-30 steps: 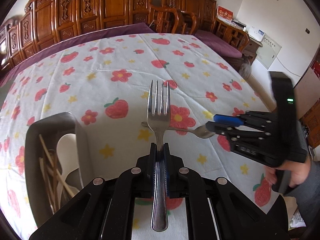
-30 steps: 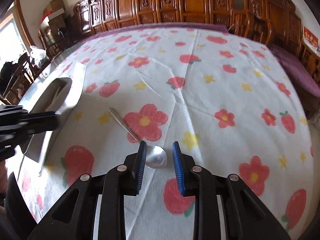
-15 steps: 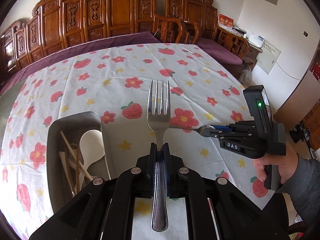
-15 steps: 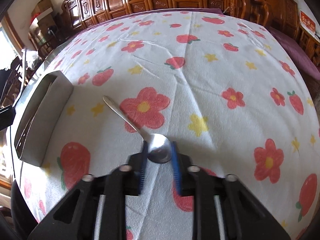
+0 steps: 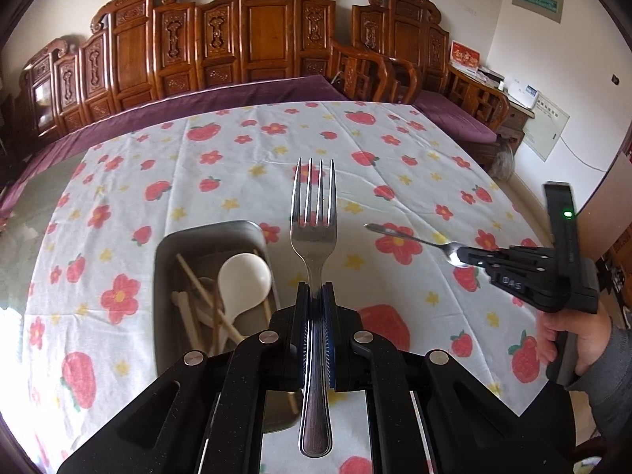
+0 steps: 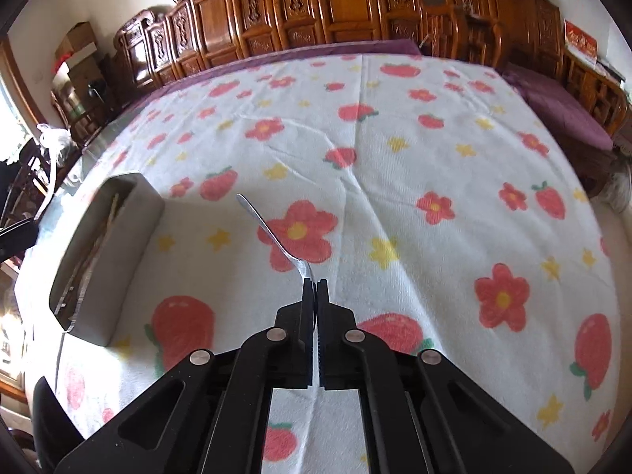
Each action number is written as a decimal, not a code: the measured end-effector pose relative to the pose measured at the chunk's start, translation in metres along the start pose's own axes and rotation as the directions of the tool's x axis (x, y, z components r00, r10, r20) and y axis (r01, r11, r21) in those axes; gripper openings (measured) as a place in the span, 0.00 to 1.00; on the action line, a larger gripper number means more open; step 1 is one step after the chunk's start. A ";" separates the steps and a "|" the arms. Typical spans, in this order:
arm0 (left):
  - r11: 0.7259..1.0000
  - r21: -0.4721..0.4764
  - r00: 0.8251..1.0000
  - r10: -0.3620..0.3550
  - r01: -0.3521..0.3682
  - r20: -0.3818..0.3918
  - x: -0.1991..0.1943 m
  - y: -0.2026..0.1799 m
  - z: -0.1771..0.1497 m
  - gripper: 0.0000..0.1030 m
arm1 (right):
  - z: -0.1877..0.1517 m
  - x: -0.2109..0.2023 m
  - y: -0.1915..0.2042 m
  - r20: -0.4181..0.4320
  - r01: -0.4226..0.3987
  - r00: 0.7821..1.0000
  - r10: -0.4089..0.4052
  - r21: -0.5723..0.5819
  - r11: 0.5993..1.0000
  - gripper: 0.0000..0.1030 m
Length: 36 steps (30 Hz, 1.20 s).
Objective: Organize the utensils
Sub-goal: 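Carry the fork over the tray with the left tool while the right tool carries the spoon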
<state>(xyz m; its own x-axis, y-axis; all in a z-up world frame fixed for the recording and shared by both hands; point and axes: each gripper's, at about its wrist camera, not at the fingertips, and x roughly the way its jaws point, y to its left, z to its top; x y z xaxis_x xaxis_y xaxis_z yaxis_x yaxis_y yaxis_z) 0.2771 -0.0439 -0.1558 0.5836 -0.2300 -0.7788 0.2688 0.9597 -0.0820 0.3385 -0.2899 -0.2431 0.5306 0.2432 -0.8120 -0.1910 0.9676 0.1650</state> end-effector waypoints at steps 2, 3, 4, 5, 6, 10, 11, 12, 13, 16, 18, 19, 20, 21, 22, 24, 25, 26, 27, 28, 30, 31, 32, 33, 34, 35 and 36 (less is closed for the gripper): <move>1.000 -0.010 1.000 0.015 -0.015 0.000 -0.002 0.011 0.000 0.06 | 0.000 -0.010 0.006 0.020 -0.003 1.000 0.003 -0.012 1.000 0.02; 1.000 -0.014 1.000 0.020 -0.020 -0.001 -0.003 0.015 0.000 0.06 | 0.001 -0.014 0.009 0.028 -0.006 1.000 0.007 -0.017 1.000 0.02; 0.999 -0.021 1.000 0.026 -0.026 -0.004 -0.003 0.021 0.000 0.06 | 0.001 -0.019 0.014 0.037 -0.013 0.999 0.014 -0.025 1.000 0.02; 0.999 -0.027 1.000 0.031 -0.031 -0.006 -0.003 0.026 0.000 0.06 | 0.001 -0.023 0.018 0.043 -0.015 0.999 0.016 -0.030 0.999 0.02; 0.999 -0.031 0.999 0.035 -0.035 -0.009 -0.003 0.030 -0.001 0.06 | 0.002 -0.027 0.022 0.051 -0.017 0.999 0.019 -0.038 0.999 0.02; 0.997 -0.044 0.998 0.060 -0.061 -0.021 -0.002 0.046 -0.004 0.06 | 0.006 -0.038 0.039 0.071 -0.050 0.996 0.054 -0.055 0.997 0.02; 0.997 -0.047 0.998 0.063 -0.064 -0.022 -0.001 0.049 -0.005 0.06 | 0.007 -0.040 0.042 0.071 -0.060 0.995 0.065 -0.058 0.996 0.02; 0.996 -0.053 0.997 0.068 -0.069 -0.026 0.000 0.053 -0.006 0.06 | 0.007 -0.042 0.047 0.072 -0.068 0.995 0.073 -0.066 0.995 0.02; 0.996 -0.057 0.997 0.071 -0.072 -0.030 0.002 0.057 -0.007 0.06 | 0.008 -0.044 0.052 0.075 -0.073 0.994 0.079 -0.078 0.994 0.02; 0.994 -0.066 0.996 0.082 -0.085 -0.046 0.009 0.065 -0.010 0.06 | 0.009 -0.049 0.063 0.075 -0.090 0.992 0.097 -0.093 0.992 0.02; 0.993 -0.069 0.994 0.089 -0.093 -0.060 0.016 0.071 -0.011 0.06 | 0.009 -0.051 0.068 0.078 -0.096 0.992 0.104 -0.100 0.990 0.02; 0.993 -0.072 0.993 0.091 -0.096 -0.069 0.021 0.074 -0.012 0.06 | 0.010 -0.052 0.071 0.078 -0.099 0.991 0.107 -0.102 0.990 0.02; 0.992 -0.077 0.993 0.092 -0.098 -0.079 0.025 0.077 -0.013 0.06 | 0.010 -0.052 0.073 0.078 -0.101 0.991 0.110 -0.103 0.990 0.02; 0.992 -0.080 0.992 0.092 -0.099 -0.088 0.030 0.079 -0.014 0.06 | 0.010 -0.053 0.076 0.078 -0.104 0.991 0.113 -0.106 0.989 0.02; 0.991 -0.082 0.991 0.093 -0.101 -0.097 0.034 0.082 -0.015 0.06 | 0.010 -0.053 0.079 0.076 -0.107 0.990 0.116 -0.109 0.988 0.02; 0.990 -0.088 0.989 0.097 -0.107 -0.114 0.042 0.085 -0.016 0.06 | 0.009 -0.053 0.084 0.072 -0.113 0.990 0.122 -0.116 0.987 0.02; 0.990 -0.093 0.988 0.095 -0.107 -0.123 0.047 0.087 -0.017 0.06 | 0.008 -0.053 0.086 0.070 -0.116 0.990 0.125 -0.120 0.986 0.02; 0.990 -0.098 0.987 0.093 -0.106 -0.132 0.051 0.089 -0.018 0.06 | 0.008 -0.052 0.089 0.069 -0.119 0.989 0.128 -0.122 0.985 0.02; 0.989 -0.102 0.986 0.093 -0.107 -0.139 0.054 0.090 -0.019 0.06 | 0.007 -0.052 0.091 0.066 -0.125 0.989 0.134 -0.125 0.984 0.02; 0.989 -0.104 0.985 0.092 -0.108 -0.144 0.058 0.091 -0.019 0.06 | 0.007 -0.051 0.093 0.063 -0.129 0.988 0.138 -0.128 0.983 0.02; 0.988 -0.110 0.984 0.090 -0.107 -0.156 0.065 0.093 -0.020 0.06 | 0.006 -0.049 0.097 0.062 -0.128 0.988 0.138 -0.136 0.982 0.02; 0.988 -0.113 0.983 0.088 -0.108 -0.162 0.068 0.094 -0.020 0.06 | 0.006 -0.049 0.099 0.063 -0.128 0.988 0.138 -0.140 0.982 0.02; 0.987 -0.114 0.982 0.089 -0.109 -0.169 0.071 0.094 -0.021 0.06 | 0.006 -0.048 0.100 0.064 -0.126 0.989 0.136 -0.141 0.982 0.02; 0.987 -0.114 0.981 0.090 -0.111 -0.174 0.073 0.095 -0.021 0.06 | 0.006 -0.048 0.101 0.065 -0.125 0.989 0.135 -0.142 0.982 0.02; 0.987 -0.115 0.979 0.090 -0.112 -0.181 0.076 0.095 -0.021 0.06 | 0.005 -0.047 0.102 0.065 -0.123 0.989 0.134 -0.143 0.982 0.02; 0.987 -0.115 0.978 0.087 -0.110 -0.189 0.078 0.095 -0.022 0.06 | 0.005 -0.046 0.103 0.064 -0.123 0.989 0.133 -0.144 0.982 0.02; 0.988 -0.116 0.978 0.082 -0.106 -0.192 0.079 0.095 -0.022 0.06 | 0.005 -0.045 0.105 0.061 -0.124 0.989 0.134 -0.145 0.982 0.02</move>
<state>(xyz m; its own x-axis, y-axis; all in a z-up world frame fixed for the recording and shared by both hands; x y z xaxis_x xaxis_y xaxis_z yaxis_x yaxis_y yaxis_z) 0.3319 0.0332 -0.2389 0.4457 -0.1152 -0.8877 0.1151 0.9908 -0.0708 0.2983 -0.1994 -0.1864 0.5499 0.3739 -0.7469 -0.3731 0.9100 0.1809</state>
